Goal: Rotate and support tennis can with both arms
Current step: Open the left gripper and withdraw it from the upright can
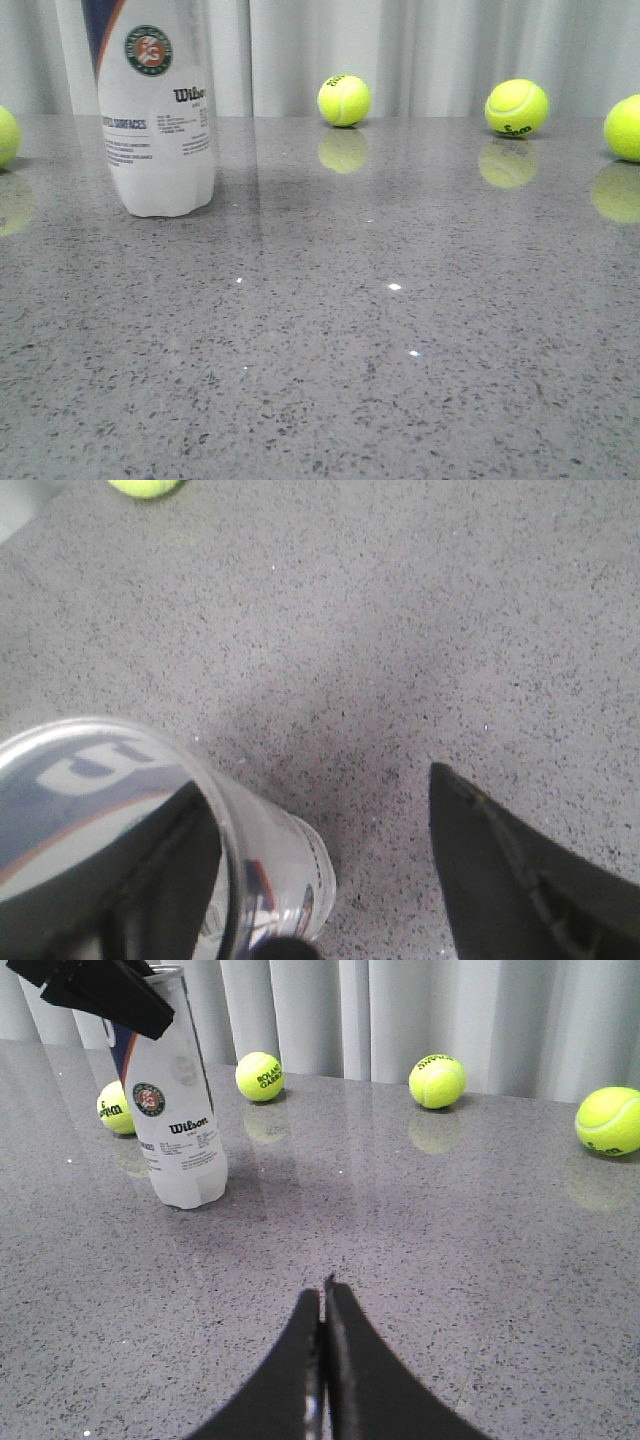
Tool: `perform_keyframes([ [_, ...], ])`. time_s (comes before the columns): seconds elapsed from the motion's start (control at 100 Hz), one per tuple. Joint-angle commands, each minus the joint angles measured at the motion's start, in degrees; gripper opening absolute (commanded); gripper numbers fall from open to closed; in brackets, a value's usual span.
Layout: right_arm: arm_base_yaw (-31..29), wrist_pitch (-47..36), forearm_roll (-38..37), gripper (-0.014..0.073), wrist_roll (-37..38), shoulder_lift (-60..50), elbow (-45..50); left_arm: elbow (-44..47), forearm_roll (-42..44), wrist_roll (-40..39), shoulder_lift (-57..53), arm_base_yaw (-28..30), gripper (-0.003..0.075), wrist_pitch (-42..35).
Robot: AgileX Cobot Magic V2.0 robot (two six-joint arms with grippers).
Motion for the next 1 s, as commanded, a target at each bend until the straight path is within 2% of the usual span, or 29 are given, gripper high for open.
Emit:
perform_keyframes([
  [0.0, -0.22, -4.30, 0.76, -0.0060, -0.36, 0.71, -1.36, -1.86, -0.68, -0.06, -1.90, 0.00, 0.0437, -4.26],
  [0.17, -0.22, -4.30, 0.76, -0.0060, -0.36, 0.71, -1.36, -1.86, -0.68, -0.06, -1.90, 0.00, 0.0423, -5.52],
  [0.24, -0.22, -4.30, 0.76, -0.0060, -0.36, 0.71, -1.36, -1.86, -0.68, -0.06, -2.29, 0.00, 0.0381, -7.82],
  [0.43, -0.22, -4.30, 0.76, -0.0060, -0.36, 0.71, -1.36, 1.36, -0.84, -3.86, -7.05, 0.00, 0.0102, -15.37],
  [0.6, -0.22, -4.30, 0.76, -0.0060, -0.36, 0.71, -1.36, 14.44, -1.36, -5.07, -15.46, 0.00, -0.0020, -28.42],
  [0.75, -0.22, -4.30, 0.76, -0.0060, -0.36, 0.71, -1.36, 28.22, -1.54, -5.07, -24.30, 0.00, -0.0019, -35.87],
  [0.88, -0.22, -4.30, 0.76, -0.0060, -0.36, 0.71, -1.36, 39.31, -5.05, -5.07, -32.86, 0.00, -0.0018, -43.44],
  [0.99, -0.22, -4.30, 0.76, -0.0060, -0.36, 0.71, -1.36, 47.77, -5.19, -5.07, -39.52, 0.00, -0.0018, -45.43],
])
